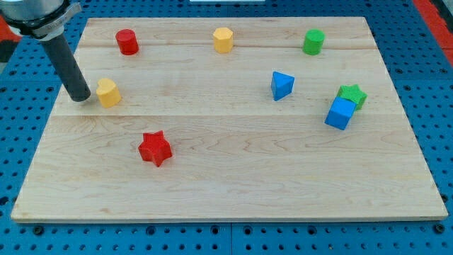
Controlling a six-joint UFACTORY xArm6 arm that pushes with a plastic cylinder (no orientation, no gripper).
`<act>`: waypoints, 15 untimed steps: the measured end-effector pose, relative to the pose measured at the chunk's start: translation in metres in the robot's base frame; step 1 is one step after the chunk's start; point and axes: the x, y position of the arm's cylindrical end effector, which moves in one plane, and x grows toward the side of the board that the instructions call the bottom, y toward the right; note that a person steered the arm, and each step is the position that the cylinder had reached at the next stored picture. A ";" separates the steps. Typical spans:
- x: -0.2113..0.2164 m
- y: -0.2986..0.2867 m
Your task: Move red star to the blue cube
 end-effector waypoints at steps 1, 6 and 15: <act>0.000 0.031; 0.102 0.066; 0.114 0.319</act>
